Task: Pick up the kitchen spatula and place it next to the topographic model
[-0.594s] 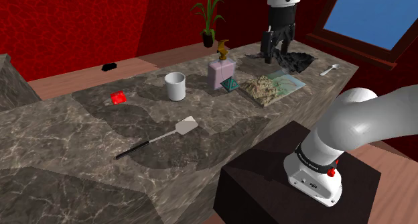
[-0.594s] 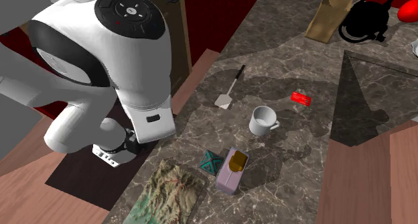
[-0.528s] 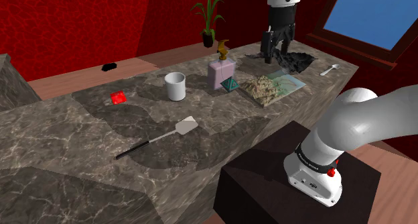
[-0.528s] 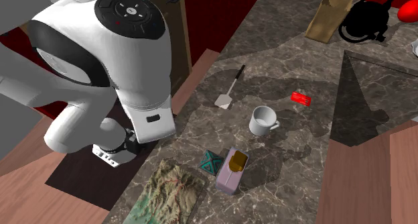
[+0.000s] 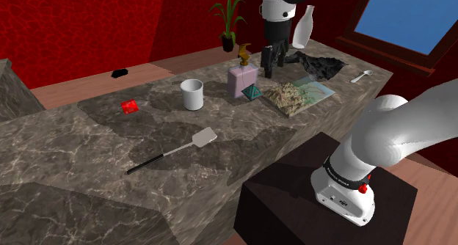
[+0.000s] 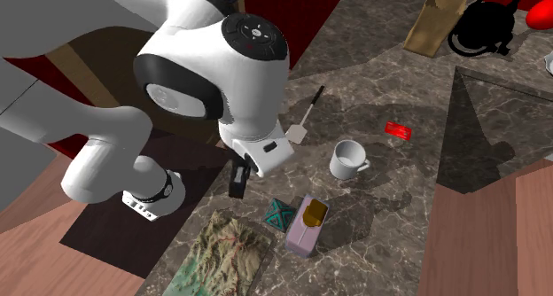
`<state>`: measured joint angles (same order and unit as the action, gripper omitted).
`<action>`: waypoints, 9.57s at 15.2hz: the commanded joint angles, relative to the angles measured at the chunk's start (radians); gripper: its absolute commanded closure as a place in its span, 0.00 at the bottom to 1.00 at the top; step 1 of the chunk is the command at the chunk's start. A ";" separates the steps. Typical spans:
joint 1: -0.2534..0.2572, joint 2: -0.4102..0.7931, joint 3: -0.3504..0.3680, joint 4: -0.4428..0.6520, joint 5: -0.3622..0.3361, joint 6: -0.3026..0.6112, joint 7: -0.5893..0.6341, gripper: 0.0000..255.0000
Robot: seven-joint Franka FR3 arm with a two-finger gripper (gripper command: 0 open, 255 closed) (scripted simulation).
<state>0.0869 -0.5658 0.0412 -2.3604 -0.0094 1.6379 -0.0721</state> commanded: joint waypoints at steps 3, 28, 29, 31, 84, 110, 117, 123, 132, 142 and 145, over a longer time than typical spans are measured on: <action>0.054 0.106 0.023 0.017 0.016 0.115 -0.080 0.00; 0.333 0.645 0.247 0.264 0.024 0.567 -0.516 0.00; 0.343 0.662 0.258 0.274 0.019 0.580 -0.531 0.00; 0.364 0.693 0.278 0.291 0.009 0.606 -0.560 0.00; 0.311 0.551 0.239 0.334 0.064 0.423 -0.676 1.00; 0.024 0.474 -0.119 0.253 0.074 0.390 -1.324 1.00; -0.053 0.565 -0.207 0.362 0.082 0.361 -1.491 1.00; -0.124 0.678 -0.269 0.503 0.108 0.320 -1.631 1.00; -0.257 0.909 -0.330 0.815 0.176 0.216 -1.821 1.00; -0.275 0.967 -0.328 0.777 0.197 0.307 -1.855 1.00; -0.275 0.979 -0.326 0.752 0.202 0.342 -1.860 1.00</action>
<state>-0.1898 0.4099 -0.2857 -1.5973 0.1909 1.9657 -1.9317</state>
